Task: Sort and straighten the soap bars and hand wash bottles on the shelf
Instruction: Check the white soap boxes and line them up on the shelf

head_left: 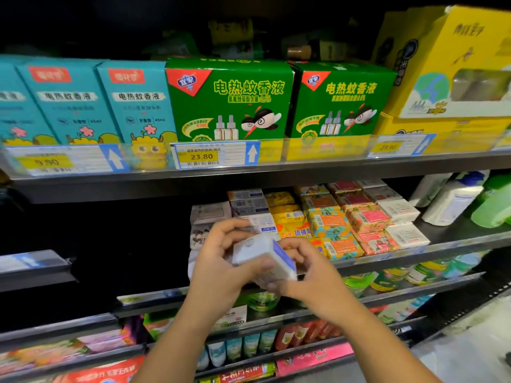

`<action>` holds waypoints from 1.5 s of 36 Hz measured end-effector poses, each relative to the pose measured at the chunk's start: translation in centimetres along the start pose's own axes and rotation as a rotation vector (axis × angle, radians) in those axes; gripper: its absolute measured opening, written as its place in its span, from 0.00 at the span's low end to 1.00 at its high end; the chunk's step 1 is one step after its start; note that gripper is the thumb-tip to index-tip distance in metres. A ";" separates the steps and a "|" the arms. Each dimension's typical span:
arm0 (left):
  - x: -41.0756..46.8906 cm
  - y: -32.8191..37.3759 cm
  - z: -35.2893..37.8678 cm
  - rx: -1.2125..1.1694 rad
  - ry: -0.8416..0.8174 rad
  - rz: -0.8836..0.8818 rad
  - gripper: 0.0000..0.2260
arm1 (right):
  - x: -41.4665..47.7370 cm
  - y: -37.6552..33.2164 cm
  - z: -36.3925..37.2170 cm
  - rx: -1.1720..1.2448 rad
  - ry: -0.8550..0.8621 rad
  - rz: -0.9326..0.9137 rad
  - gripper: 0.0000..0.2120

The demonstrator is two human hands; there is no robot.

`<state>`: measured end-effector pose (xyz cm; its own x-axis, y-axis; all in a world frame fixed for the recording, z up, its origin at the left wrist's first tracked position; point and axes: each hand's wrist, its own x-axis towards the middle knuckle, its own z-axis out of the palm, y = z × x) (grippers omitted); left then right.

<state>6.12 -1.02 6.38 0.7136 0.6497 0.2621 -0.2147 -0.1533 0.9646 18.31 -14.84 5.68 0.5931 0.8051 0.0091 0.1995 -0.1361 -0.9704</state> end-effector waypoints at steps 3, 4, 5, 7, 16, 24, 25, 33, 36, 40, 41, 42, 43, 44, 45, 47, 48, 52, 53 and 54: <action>0.2 -0.6 -1.2 0.036 0.026 -0.019 0.31 | 0.0 -0.3 -1.5 0.109 0.064 -0.023 0.29; 0.1 -0.7 -1.3 0.062 0.009 -0.032 0.31 | 0.0 -0.7 -1.8 0.161 0.090 -0.044 0.29; 0.0 -0.9 -1.3 0.103 -0.017 -0.043 0.31 | 0.1 -1.0 -1.9 0.201 0.117 -0.079 0.30; -0.3 -1.3 -0.9 0.202 -0.068 -0.045 0.32 | 0.4 -1.6 -1.8 0.249 0.144 -0.157 0.32; -1.1 -2.6 0.9 0.204 -0.224 -0.147 0.25 | 0.1 -2.3 1.5 0.120 -0.006 -0.209 0.36; 0.0 -2.9 -0.7 -0.048 -0.017 -0.159 0.36 | 0.5 -2.5 -1.2 0.069 0.133 -0.266 0.28; 0.2 -2.4 -1.0 -0.129 0.003 -0.153 0.37 | 0.6 -2.5 -1.5 0.122 0.149 -0.249 0.28; 1.9 0.3 -0.4 -0.250 0.045 -0.462 0.18 | 1.3 -2.1 -1.2 0.281 0.143 0.167 0.17; 2.5 0.0 -0.4 -0.122 -0.019 -0.599 0.11 | 1.8 -1.4 -1.3 0.285 0.123 0.372 0.15; 3.1 -0.8 -0.8 -0.043 -0.098 -0.664 0.12 | 2.1 -1.3 -1.4 0.285 0.079 0.459 0.14; 3.3 -0.8 -0.9 -0.033 -0.109 -0.663 0.12 | 2.3 -1.1 -1.6 0.268 0.075 0.442 0.14; 3.5 -0.8 -1.0 -0.026 -0.113 -0.653 0.11 | 2.4 -1.2 -1.7 0.240 0.073 0.414 0.14; 3.6 -0.7 -1.0 -0.026 -0.113 -0.638 0.10 | 2.5 -1.3 -1.9 0.205 0.069 0.374 0.13; 3.8 -0.6 -1.1 -0.038 -0.109 -0.617 0.08 | 2.7 -1.5 -2.0 0.170 0.071 0.326 0.13; 3.9 -0.4 -1.1 -0.057 -0.109 -0.593 0.06 | 2.8 -1.8 -2.2 0.142 0.077 0.267 0.12; 4.2 0.1 -1.3 -0.111 -0.107 -0.538 0.06 | 3.1 -2.4 -2.4 0.101 0.099 0.132 0.10; 4.3 0.3 -1.3 -0.140 -0.109 -0.509 0.07 | 3.2 -2.7 -2.5 0.089 0.106 0.072 0.10; 4.6 0.9 -0.9 -0.284 -0.080 -0.424 0.16 | 3.6 -3.4 -2.6 0.147 0.089 -0.057 0.14; 4.6 0.9 -0.8 -0.313 -0.054 -0.412 0.18 | 3.7 -3.3 -2.6 0.164 0.084 -0.060 0.15; 4.6 1.0 -0.8 -0.332 -0.024 -0.398 0.20 | 3.7 -3.3 -2.5 0.193 0.076 -0.051 0.16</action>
<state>8.72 2.42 8.50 0.7973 0.5918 -0.1190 -0.1207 0.3494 0.9291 21.83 -12.88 9.48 0.6444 0.7614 0.0702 0.0820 0.0225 -0.9964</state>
